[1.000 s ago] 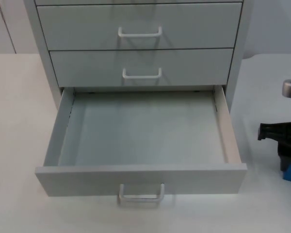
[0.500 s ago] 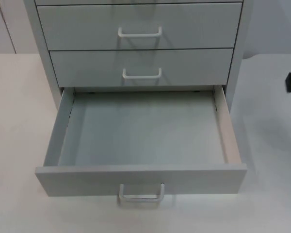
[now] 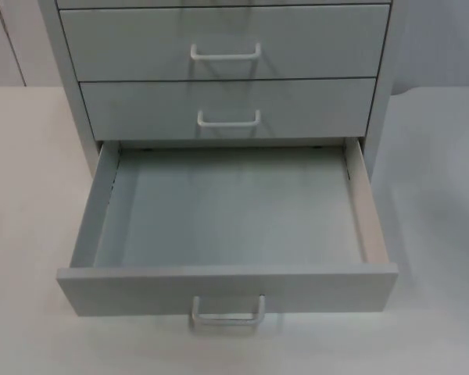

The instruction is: Open the drawer with the left hand, place the block into the drawer with the right hand, then close the drawer with the left hand.

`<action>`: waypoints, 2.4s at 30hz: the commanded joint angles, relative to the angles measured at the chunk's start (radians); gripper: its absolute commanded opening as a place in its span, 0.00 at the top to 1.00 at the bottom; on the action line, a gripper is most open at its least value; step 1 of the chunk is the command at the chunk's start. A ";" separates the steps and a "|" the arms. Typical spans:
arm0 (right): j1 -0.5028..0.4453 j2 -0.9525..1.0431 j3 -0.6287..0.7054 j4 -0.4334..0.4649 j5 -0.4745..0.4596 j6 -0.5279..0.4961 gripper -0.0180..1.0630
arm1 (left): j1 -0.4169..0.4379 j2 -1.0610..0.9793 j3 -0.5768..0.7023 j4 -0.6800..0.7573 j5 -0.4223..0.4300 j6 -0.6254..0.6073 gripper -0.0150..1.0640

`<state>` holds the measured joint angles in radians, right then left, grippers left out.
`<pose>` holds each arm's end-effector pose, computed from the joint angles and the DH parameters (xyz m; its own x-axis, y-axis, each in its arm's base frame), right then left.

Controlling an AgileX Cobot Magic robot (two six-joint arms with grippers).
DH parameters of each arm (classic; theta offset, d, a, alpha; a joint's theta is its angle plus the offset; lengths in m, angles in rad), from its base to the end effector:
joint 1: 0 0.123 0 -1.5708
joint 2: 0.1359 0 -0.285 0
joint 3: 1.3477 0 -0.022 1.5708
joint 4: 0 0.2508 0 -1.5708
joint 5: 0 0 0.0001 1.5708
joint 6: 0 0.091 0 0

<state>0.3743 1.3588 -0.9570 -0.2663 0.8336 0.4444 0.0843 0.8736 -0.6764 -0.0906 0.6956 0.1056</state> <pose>0.2500 0.0791 0.2697 -0.8861 -0.0741 -0.4575 -0.0527 0.9968 -0.0593 0.1629 0.0085 0.2931 -0.7184 -0.0247 -0.6952 -0.0181 0.9997 -0.0168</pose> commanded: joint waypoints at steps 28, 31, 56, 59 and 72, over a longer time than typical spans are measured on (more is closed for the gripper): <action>0.476 0.483 -0.262 -0.339 -0.295 0.448 0.98 | 0.003 -0.006 0.004 -0.006 -0.002 -0.008 0.01; 0.473 0.525 -0.270 -0.395 -0.358 0.541 0.98 | 0.003 -0.006 0.004 -0.006 -0.002 -0.008 0.01; 0.472 0.754 -0.270 -0.882 -0.450 1.100 0.78 | 0.003 -0.006 0.004 -0.006 -0.006 -0.008 0.01; 0.472 0.754 -0.270 -0.882 -0.455 1.100 0.65 | 0.003 -0.006 0.004 -0.006 -0.006 -0.008 0.01; 0.472 0.747 -0.270 -0.878 -0.455 1.121 0.34 | 0.003 -0.006 0.004 -0.006 -0.006 -0.008 0.01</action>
<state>0.8429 2.1124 -1.2215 -1.1391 0.3848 1.5517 0.0843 0.8736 -0.6764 -0.0906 0.6956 0.1037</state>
